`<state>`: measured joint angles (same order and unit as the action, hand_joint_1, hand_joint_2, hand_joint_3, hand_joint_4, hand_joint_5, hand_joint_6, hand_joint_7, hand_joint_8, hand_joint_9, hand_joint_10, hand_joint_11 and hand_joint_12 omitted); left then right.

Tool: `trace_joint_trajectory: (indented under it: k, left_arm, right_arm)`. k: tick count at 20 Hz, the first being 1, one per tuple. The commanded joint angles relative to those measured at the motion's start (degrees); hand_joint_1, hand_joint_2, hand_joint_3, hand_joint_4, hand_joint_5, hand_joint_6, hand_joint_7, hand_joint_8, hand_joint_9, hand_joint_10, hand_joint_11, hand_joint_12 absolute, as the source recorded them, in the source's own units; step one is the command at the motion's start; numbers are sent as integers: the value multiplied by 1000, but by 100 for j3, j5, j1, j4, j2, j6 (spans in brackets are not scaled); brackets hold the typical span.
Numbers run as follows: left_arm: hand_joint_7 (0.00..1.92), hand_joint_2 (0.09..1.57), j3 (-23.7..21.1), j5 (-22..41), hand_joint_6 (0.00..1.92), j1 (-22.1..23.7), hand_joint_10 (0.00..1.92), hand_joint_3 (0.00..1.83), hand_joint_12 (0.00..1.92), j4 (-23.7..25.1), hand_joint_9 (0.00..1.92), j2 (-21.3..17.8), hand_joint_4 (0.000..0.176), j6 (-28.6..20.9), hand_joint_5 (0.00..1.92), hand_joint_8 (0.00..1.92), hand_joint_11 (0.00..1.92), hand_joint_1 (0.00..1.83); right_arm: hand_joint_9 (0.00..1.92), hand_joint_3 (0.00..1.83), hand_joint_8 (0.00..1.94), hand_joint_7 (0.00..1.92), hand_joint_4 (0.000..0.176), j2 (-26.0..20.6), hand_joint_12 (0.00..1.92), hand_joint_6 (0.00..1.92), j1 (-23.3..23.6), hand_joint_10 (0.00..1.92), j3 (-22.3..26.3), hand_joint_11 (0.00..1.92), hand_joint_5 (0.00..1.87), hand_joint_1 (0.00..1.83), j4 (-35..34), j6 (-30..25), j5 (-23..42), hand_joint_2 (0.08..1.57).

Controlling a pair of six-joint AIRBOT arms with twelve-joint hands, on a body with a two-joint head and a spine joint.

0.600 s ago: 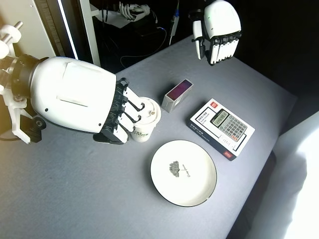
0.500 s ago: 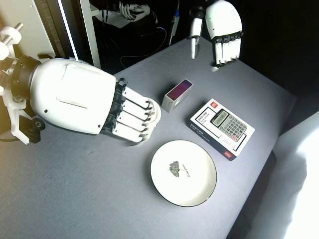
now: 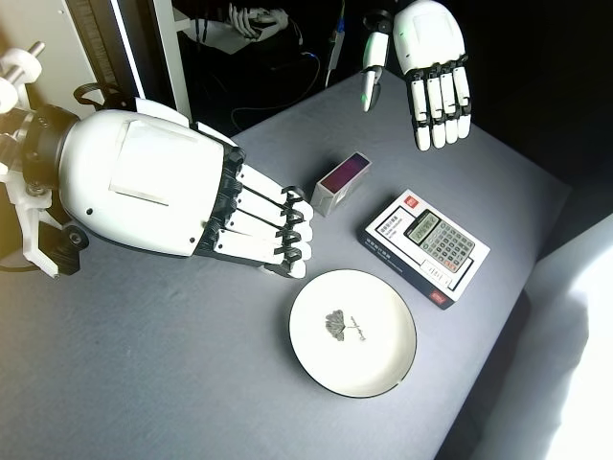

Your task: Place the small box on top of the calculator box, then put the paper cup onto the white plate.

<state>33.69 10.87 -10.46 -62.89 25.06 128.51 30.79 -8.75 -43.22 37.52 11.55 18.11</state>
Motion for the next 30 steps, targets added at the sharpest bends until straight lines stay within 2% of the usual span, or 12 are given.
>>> trace_joint_trajectory:
  k: [1, 6, 8, 10, 12, 15, 16, 18, 20, 22, 24, 30]
  left_arm:
    - [158, 1158, 39, 304, 0, 79, 2, 0, 399, 125, 154, -66, 0, 9, 136, 0, 0, 352]
    - [82, 997, 99, 318, 0, 83, 0, 0, 326, 408, 96, -65, 0, 8, 68, 0, 0, 777]
    - [101, 961, 125, 356, 10, -25, 2, 0, 342, 453, 96, -65, 0, -116, 115, 5, 0, 987]
    - [92, 979, 97, 735, 0, -336, 0, 0, 340, 998, 89, -63, 0, -995, 97, 2, 0, 1076]
    - [64, 1017, -9, 1123, 0, -583, 1, 8, 263, 883, 69, -63, 0, -1169, 68, 1, 0, 1044]
    - [128, 1025, -255, 1709, 6, -917, 8, 3, 354, 469, 115, -25, 0, -1229, 111, 7, 0, 1038]
    - [125, 1037, -330, 1883, 7, -1015, 4, 7, 354, 377, 111, 28, 0, -1297, 117, 4, 0, 1018]
    - [111, 1043, -445, 2224, 1, -1116, 2, 6, 338, 143, 110, 210, 0, -1331, 110, 1, 0, 1006]
    - [98, 1060, -490, 2445, 0, -1156, 0, 11, 321, -28, 90, 448, 0, -1330, 97, 0, 0, 982]
    - [142, 1047, -527, 2641, 12, -1216, 9, 3, 375, -203, 123, 698, 0, -1302, 137, 12, 0, 1010]
    - [136, 1061, -557, 2818, 2, -1292, 1, 5, 314, -359, 111, 921, 0, -1244, 126, 2, 0, 990]
    - [158, 1035, -589, 3061, 1, -1469, 3, 0, 373, -555, 137, 1400, 0, -1177, 160, 1, 0, 1057]
  right_arm:
    - [239, 1, 0, 269, 0, -72, 591, 1, 40, 1, 0, 0, 269, 11, -135, -42, 510, 1337]
    - [281, 0, 4, 312, 0, -71, 670, 6, 38, 8, 0, 0, 309, 69, -133, -43, 510, 1321]
    - [274, 0, 0, 299, 0, -69, 671, 0, 42, 3, 1, 0, 299, 54, -133, -43, 511, 1324]
    - [308, 0, 8, 337, 0, -69, 727, 9, 43, 12, 0, 0, 328, 102, -132, -43, 511, 1308]
    - [306, 2, 3, 335, 0, -69, 725, 3, 43, 7, 0, 0, 324, 51, -132, -43, 511, 1318]
    - [284, 4, 0, 306, 0, -68, 673, 1, -45, 2, 2, 0, 298, 21, -134, -46, 598, 1333]
    - [309, 0, 6, 331, 0, -69, 767, 7, -173, 10, 1, 0, 323, 76, -135, -46, 800, 1324]
    - [332, 0, 12, 356, 0, -64, 798, 10, -349, 16, 2, 0, 337, 124, -265, -46, 891, 1314]
    - [303, 1, 2, 326, 0, -65, 749, 2, -350, 7, -2, 0, 310, 53, -403, -46, 809, 1326]
    - [327, 0, 6, 353, 0, -64, 799, 9, -327, 11, 3, 0, 339, 76, -413, -48, 873, 1318]
    - [321, 2, 2, 352, 0, -65, 771, 5, -327, 5, 2, 0, 343, 68, -445, -49, 875, 1325]
    - [295, 0, 3, 325, 0, -62, 748, 2, -321, 3, 19, 0, 326, 96, -476, -49, 880, 1321]
